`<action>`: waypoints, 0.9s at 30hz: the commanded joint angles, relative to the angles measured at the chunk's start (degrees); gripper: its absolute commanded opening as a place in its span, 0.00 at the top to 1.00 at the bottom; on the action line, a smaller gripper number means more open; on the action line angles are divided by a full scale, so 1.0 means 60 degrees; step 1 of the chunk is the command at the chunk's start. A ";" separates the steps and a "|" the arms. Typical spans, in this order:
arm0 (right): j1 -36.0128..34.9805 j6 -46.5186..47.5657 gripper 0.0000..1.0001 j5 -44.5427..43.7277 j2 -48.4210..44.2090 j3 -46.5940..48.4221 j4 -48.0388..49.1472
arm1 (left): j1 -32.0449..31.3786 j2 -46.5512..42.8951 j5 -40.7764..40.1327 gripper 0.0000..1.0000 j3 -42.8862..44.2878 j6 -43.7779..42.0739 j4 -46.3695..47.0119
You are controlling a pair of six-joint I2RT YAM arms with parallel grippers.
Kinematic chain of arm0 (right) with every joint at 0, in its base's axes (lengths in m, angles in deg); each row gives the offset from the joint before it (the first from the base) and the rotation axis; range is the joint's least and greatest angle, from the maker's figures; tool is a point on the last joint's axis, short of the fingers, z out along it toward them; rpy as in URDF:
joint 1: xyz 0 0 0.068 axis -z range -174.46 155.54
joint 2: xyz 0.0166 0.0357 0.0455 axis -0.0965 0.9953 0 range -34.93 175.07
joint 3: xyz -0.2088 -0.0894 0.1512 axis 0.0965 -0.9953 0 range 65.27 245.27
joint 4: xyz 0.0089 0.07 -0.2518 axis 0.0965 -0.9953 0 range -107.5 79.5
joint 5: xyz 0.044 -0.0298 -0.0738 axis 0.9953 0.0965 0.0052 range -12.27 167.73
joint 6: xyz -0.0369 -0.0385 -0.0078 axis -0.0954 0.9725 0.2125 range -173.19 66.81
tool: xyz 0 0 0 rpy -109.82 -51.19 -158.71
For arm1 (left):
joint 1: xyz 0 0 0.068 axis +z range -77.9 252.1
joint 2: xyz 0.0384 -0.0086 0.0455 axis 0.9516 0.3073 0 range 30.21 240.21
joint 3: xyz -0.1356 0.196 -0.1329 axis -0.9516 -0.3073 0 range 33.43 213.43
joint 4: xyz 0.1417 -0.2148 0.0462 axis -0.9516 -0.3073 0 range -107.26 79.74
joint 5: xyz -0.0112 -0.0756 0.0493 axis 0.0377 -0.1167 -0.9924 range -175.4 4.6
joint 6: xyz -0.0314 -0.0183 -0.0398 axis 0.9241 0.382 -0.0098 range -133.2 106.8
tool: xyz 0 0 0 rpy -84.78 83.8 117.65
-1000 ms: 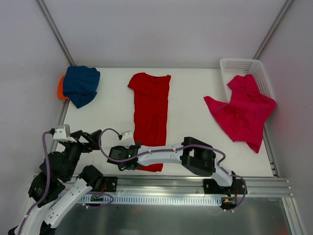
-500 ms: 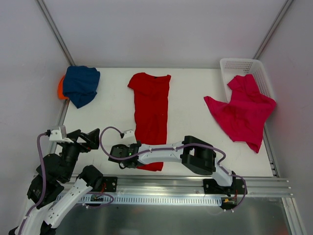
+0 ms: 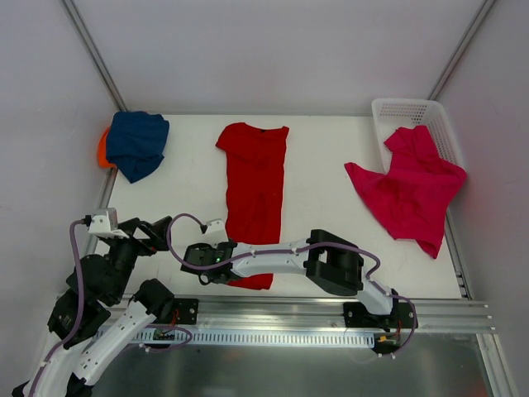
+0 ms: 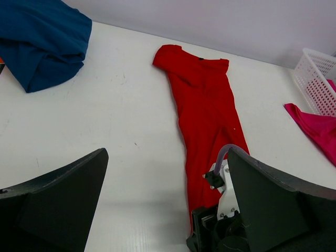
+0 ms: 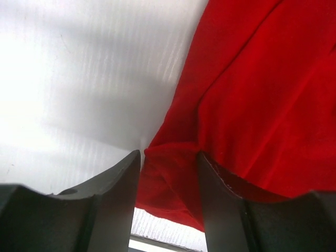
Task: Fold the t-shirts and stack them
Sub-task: Rotate the tshirt 90 degrees
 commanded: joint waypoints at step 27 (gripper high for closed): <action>-0.0181 0.0250 0.69 -0.0103 -0.0283 0.0580 -0.0250 | 0.0610 0.0601 0.0663 0.01 0.0196 0.0039 0.0442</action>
